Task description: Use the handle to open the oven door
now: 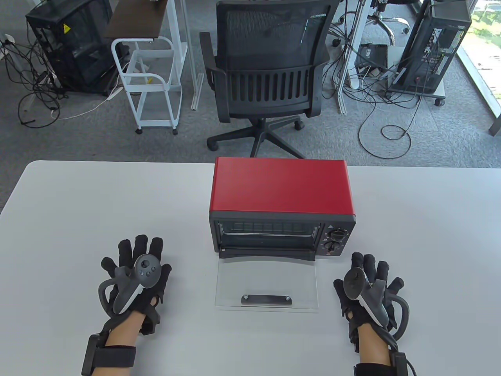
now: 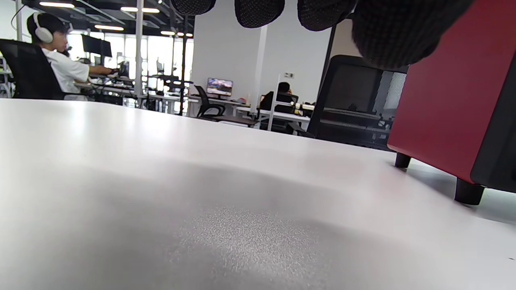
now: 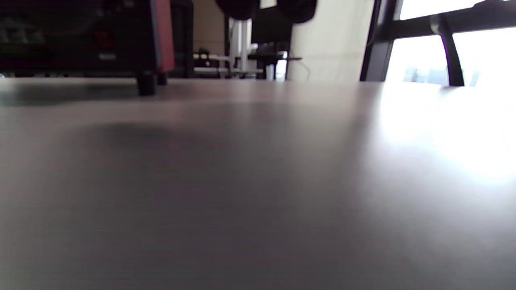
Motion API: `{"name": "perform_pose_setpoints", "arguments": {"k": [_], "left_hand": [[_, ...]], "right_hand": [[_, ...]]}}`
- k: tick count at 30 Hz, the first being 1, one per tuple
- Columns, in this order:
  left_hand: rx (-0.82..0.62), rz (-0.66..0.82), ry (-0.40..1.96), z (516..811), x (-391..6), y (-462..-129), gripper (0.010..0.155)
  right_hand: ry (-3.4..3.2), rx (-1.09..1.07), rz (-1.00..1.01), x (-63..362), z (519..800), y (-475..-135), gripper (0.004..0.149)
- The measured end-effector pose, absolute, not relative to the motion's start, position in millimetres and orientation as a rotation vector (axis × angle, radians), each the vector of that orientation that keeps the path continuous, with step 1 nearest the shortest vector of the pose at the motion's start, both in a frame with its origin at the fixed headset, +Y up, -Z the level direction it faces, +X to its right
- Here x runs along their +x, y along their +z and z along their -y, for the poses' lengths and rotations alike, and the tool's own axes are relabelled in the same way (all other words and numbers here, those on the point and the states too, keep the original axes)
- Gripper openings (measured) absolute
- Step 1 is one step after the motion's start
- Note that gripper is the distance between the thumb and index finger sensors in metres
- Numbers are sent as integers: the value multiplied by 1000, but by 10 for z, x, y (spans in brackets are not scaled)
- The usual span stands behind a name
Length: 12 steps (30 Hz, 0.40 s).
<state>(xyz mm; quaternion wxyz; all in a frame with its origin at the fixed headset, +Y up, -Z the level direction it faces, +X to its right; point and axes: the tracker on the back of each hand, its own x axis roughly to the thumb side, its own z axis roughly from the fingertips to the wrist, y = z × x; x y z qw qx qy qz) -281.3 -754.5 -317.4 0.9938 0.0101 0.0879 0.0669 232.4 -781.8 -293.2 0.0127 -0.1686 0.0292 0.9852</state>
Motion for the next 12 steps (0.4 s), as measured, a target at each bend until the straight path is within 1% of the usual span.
{"name": "perform_pose_setpoints", "arguments": {"k": [12], "left_hand": [[13,-176,138,7547,-2809,-3175,72]], "right_hand": [[3067,-524,-116,2323,7826,-2928,81]]}}
